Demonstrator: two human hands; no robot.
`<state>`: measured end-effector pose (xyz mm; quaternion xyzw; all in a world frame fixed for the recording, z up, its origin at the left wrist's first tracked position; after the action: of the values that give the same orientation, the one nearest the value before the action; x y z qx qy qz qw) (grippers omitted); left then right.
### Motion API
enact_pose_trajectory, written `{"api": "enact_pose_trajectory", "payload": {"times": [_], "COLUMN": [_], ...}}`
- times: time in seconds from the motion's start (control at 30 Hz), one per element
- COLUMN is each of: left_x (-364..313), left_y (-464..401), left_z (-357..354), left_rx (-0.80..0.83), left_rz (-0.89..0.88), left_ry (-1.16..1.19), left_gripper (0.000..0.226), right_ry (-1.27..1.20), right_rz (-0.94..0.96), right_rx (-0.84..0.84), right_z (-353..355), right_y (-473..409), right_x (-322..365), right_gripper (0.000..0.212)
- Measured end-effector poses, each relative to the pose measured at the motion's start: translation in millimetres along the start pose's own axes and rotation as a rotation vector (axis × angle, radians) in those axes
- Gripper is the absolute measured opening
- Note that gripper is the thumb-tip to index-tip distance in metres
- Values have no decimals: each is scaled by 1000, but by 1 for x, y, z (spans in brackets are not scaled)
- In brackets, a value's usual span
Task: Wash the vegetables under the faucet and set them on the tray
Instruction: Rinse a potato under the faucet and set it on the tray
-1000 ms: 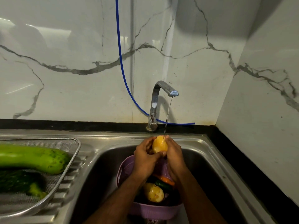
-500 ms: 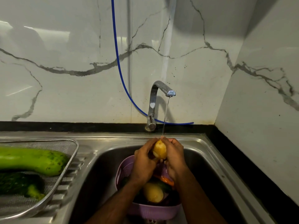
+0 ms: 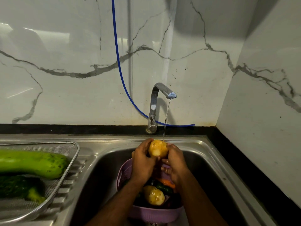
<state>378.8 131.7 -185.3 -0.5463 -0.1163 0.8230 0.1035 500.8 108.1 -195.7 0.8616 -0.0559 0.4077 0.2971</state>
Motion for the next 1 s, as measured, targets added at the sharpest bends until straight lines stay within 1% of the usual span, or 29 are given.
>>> {"api": "enact_pose_trajectory", "payload": {"times": [0.1,0.17,0.2,0.23,0.27,0.33,0.43,0.5,0.57,0.7,0.77,0.83,0.93,1.0], "left_x": [-2,-2,0,2,4,5,2,1,3,8,8,8,8,9], "left_y": [-1,0,0,-1,-2,-3,-1,0,0,-2,-3,-4,-4,-4], "left_z": [4,6,6,6,7,7,5,2,0,1,2,1,-4,-6], "left_rx": [-3,13,15,16,21,41,58,63,59,38,27,29,44,65], "left_rz": [46,127,171,202,216,191,104,92,123,162,152,134,91,98], "left_ry": [59,158,220,268,288,280,203,179,191,174,152,135,88,85], "left_gripper": [77,76,71,62,51,39,39,41,43,45,41,38,37,39], "right_ry": [88,49,31,28,53,114,126,149,179,110,139,175,320,399], "right_rz": [94,124,132,135,141,169,217,245,281,260,284,309,372,387], "right_rx": [63,127,161,187,205,201,158,118,103,193,208,165,28,-36], "right_z": [-3,-7,-8,-8,-8,-8,-6,-6,-5,-7,-8,-8,-4,-3], "right_y": [1,5,8,9,9,9,8,6,4,3,2,1,-1,-2], "right_x": [2,5,7,8,7,5,2,2,3,3,1,-1,1,4], "right_gripper": [26,19,16,16,21,30,34,29,23,20,23,26,34,41]}}
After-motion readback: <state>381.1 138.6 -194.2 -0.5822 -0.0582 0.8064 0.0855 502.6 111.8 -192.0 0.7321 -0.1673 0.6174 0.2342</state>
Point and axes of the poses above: each hand's wrist, its own y-axis away from the middle knuckle, its own z-axis out of the back of the hand, x = y × z, the point moved 4 cm from there along -y, towards the middle knuckle, and after that the axes turned 14 degrees about -y, right-handed, at the moved point
